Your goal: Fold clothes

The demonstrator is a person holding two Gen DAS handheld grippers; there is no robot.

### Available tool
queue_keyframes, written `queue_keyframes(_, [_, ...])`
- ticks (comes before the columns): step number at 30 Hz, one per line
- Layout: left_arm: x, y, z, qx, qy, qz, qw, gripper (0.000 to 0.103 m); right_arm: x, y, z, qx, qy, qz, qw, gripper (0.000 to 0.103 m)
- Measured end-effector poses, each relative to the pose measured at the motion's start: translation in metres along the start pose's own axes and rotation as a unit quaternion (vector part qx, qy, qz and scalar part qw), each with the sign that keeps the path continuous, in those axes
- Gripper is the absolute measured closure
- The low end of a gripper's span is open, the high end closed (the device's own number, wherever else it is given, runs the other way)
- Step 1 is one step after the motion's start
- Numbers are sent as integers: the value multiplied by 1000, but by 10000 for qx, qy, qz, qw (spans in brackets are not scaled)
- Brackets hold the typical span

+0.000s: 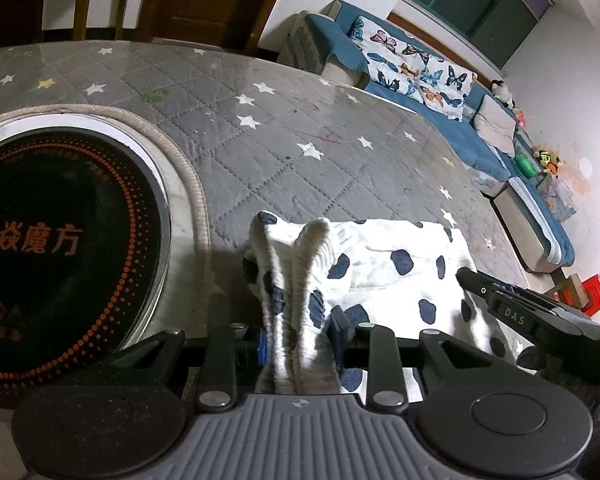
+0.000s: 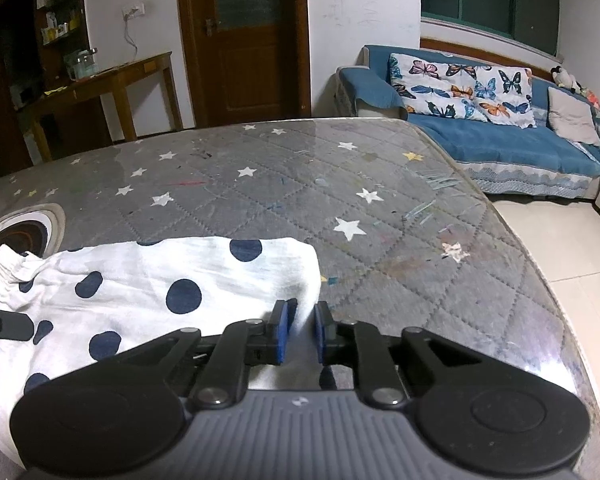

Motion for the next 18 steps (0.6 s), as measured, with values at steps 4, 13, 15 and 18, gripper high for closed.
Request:
queue_keyframes(4, [-1, 4, -2, 117, 51, 37, 9999, 72, -4, 5, 0, -17, 45, 3, 10000, 91])
queue_keyframes(13, [-5, 12, 0, 223, 162, 117, 9996, 72, -21, 20, -4, 146, -6, -28, 9999, 89])
queue_keyframes(15, [-4, 12, 0, 266, 158, 122, 9994, 72, -24, 23, -6, 181, -9, -36, 9998, 85])
queue_keyframes(18, [-3, 11, 1, 283, 146, 146, 9994, 70, -28, 26, -8, 221, 0, -50, 9997, 83])
Point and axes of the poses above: each gripper's, at about its wrist camera, not at the fingertips, and x roughly the way its jaws point, z to its left, y to its underside, the point moved 4 cm from there along x, roughly the way its jaws point, and after that the axes turned 1 degree about x, right-handed, at the moved point
